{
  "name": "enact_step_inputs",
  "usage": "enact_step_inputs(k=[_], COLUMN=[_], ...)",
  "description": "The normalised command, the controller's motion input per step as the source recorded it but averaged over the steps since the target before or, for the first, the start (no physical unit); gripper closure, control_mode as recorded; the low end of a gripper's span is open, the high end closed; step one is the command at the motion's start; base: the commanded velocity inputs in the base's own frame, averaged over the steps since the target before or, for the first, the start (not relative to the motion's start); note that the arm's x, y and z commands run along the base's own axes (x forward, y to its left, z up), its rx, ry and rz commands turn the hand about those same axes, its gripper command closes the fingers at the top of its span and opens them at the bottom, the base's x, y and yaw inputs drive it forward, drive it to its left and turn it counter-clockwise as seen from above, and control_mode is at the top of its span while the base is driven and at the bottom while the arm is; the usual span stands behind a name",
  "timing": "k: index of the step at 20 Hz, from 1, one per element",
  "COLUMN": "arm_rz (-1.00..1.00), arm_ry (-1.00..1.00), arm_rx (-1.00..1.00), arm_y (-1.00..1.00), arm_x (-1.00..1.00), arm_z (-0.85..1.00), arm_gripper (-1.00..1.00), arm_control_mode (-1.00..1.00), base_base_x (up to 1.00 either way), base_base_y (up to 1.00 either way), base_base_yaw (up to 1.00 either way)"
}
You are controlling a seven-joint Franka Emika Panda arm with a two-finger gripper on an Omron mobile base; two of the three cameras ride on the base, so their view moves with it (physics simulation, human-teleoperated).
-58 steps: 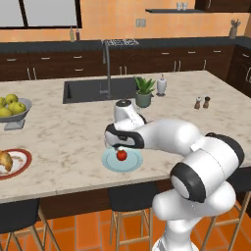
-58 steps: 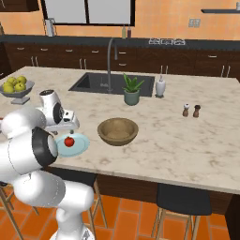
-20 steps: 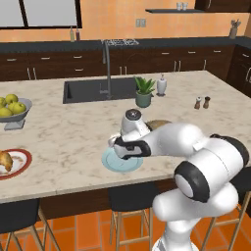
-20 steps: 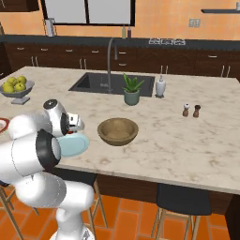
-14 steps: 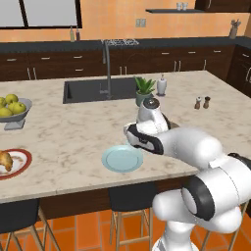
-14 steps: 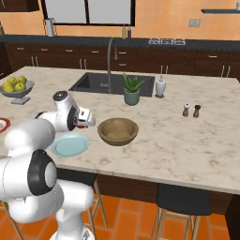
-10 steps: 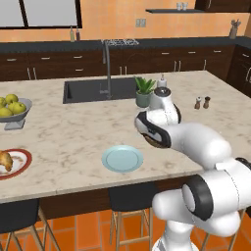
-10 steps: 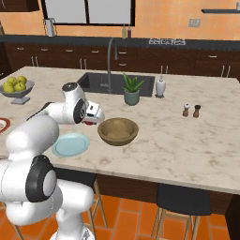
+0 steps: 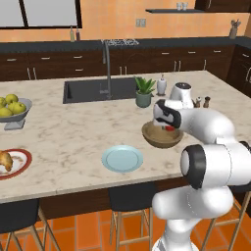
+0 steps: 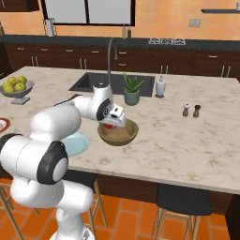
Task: Pick the chicken drumstick and tomato from their plates and place them in the bowl. Then put the bowl in the fridge.
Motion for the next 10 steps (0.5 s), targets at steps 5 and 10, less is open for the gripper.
enact_step_inputs(k=[5, 10], arm_rz=[0.0, 0.0], arm_ry=[-0.05, 0.05], arm_rx=[0.0, 0.0], arm_y=[0.0, -0.12], arm_x=[0.09, 0.65], arm_z=[-0.47, -0.15], arm_gripper=[1.0, 1.0], arm_control_mode=[-1.0, -1.0], base_base_x=[0.0, 0.0], base_base_y=[0.0, 0.0], base_base_yaw=[0.0, 0.0])
